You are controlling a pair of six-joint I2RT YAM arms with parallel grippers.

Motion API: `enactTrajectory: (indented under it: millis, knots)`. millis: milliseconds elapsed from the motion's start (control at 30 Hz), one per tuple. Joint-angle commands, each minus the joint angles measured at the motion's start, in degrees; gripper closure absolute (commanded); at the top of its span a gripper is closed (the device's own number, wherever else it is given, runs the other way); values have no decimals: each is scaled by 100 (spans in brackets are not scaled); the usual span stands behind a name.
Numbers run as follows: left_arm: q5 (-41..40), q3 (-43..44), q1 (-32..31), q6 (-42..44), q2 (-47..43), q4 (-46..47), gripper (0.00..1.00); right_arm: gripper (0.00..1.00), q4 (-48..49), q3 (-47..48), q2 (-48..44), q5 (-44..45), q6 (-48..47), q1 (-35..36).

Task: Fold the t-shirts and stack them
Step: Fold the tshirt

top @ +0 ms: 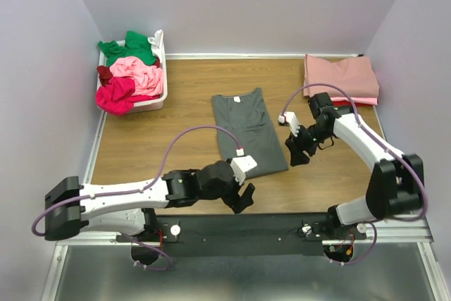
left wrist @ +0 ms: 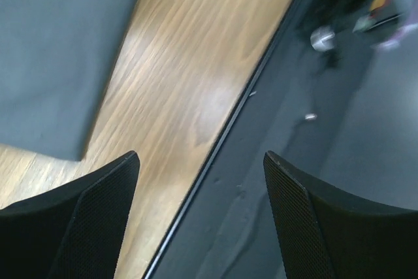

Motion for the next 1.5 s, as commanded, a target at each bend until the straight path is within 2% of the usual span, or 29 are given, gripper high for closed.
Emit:
enactTrajectory:
  millis: [0,33,67,100,133,167,200,267,333,367,400,567,800,967,1233,1333,1400,1467]
  knots:
    - [-1494,297,-327,292,506,-57,14,30,-595,-440,-991,-663,-2653,-23]
    - [-1442,376,-344,468,612,126,14,18,-439,-599,-1160,-823,-3389,-14]
    - [-1433,673,-335,687,674,145,14,8,-254,-731,-1318,-999,-3501,-14]
    - [-1668,945,-335,985,761,15,13,6,-70,-854,-1459,-1305,-3502,-14]
    - [-1818,1270,-327,1232,1014,-500,12,6,97,-803,-1443,-1447,-3476,-23]
    - [-1924,1961,-318,1469,1165,-818,11,5,99,-742,-1365,-1562,-3449,-14]
    - [-2212,2229,-326,1985,1419,-1352,11,6,82,-515,-1112,-1728,-3432,-23]
    - [-2329,2451,-327,2672,1526,-1629,11,3,73,-390,-899,-1809,-3422,-14]
    - [-2242,1961,-318,3524,1379,-1412,10,1,107,-442,-767,-1835,-3684,-23]
    - [-1772,1654,-187,3685,1343,-1106,14,1,143,-486,-766,-1801,-3765,-32]
    - [-1515,1738,5,3652,1412,-1303,14,1,204,-538,-775,-1800,-3765,-23]
    - [-1583,837,130,4608,1667,-725,14,2,538,-714,-854,-1607,-3660,-23]
    - [-1012,368,394,4697,1992,-4,15,3,890,-829,-758,-1466,-3555,-49]
    - [-1222,429,403,4697,2598,198,18,4,1013,-802,-687,-1554,-3397,-49]
    - [-1204,350,429,4698,2616,382,18,4,1180,-996,-652,-1422,-3440,-58]
    - [-1301,342,534,4689,2739,392,26,5,1259,-1154,-643,-1431,-3729,-49]
    - [-1327,342,579,4732,2897,304,38,5,1277,-1294,-591,-1422,-4167,-49]
    - [-1345,350,579,4750,2967,304,41,5,1285,-1391,-538,-1370,-4405,-32]
